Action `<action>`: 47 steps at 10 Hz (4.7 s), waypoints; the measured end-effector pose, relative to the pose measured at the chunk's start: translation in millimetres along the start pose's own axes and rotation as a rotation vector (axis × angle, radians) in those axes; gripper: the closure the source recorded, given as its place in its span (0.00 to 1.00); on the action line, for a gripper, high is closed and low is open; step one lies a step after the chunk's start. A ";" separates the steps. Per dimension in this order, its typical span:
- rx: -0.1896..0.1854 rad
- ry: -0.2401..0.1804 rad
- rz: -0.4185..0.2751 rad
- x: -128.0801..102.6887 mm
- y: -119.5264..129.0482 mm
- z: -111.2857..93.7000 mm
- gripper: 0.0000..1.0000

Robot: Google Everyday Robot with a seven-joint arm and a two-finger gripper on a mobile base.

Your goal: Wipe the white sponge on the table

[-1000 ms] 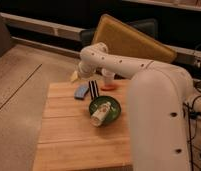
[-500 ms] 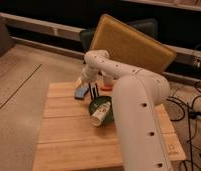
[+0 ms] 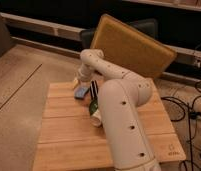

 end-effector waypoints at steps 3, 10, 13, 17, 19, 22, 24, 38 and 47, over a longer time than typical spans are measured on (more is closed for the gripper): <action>0.001 0.001 0.001 0.6 -1.0 0.0 0.35; 0.059 0.061 -0.111 -4.8 24.1 13.5 0.35; 0.106 0.152 -0.132 -2.6 26.1 29.5 0.35; 0.169 0.250 -0.129 -0.9 20.1 34.6 0.35; 0.162 0.292 -0.114 5.4 18.2 43.1 0.35; 0.162 0.329 -0.090 9.4 11.6 51.6 0.35; 0.167 0.342 -0.082 10.0 7.8 54.0 0.36; 0.065 0.267 -0.229 -23.3 66.7 51.6 1.00; 0.154 0.265 -0.008 -4.3 -4.3 23.3 1.00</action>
